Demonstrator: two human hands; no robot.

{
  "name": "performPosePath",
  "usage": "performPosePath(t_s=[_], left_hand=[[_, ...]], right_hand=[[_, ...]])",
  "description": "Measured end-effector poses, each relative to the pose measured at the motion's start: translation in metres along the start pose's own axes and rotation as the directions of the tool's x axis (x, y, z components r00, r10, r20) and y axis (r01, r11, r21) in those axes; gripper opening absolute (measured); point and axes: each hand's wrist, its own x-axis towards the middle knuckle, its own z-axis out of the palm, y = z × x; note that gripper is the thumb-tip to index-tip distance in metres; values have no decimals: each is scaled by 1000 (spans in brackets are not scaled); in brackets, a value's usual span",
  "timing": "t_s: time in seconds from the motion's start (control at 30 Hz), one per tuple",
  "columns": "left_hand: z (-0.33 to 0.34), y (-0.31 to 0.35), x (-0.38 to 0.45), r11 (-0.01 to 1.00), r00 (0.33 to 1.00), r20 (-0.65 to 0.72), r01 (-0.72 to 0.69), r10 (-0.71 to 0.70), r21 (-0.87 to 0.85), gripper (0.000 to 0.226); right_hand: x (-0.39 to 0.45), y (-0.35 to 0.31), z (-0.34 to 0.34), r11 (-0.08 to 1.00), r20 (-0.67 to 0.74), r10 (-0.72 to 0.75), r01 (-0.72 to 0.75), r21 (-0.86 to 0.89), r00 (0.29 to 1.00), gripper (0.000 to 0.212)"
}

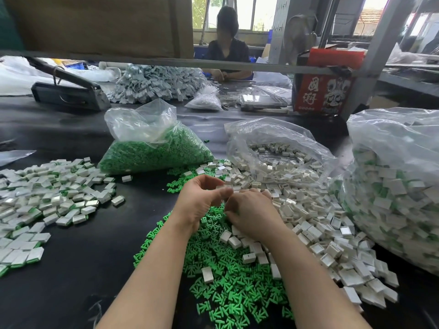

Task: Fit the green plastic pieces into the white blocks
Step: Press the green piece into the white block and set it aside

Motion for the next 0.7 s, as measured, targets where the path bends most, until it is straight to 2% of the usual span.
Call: performPosePath(t_s=[0.13,0.37,0.43,0.57,0.7], left_hand=[[0,2,0,995,1000,7,21,-20,-93,37],[-5,3,2,891,985,110,166,-131,-423,18],[-8,3,3,825,977,166,203,-134,-528,18],[-12,3,4,720,964,253,236,-87,-653,21],[-14,1,5,689,958,282,239,-53,-684,23]], right_hand=[[-1,-3,-3,997,83,-35,29,70,996,29],[-3,-6,-4,990,14,-30,28,135,999,6],[-3,-4,-5,971,-50,3,9,239,999,4],[-4,0,-14,805,-170,124,2,594,978,5],[-7,-1,-22,493,-170,213,45,869,962,14]])
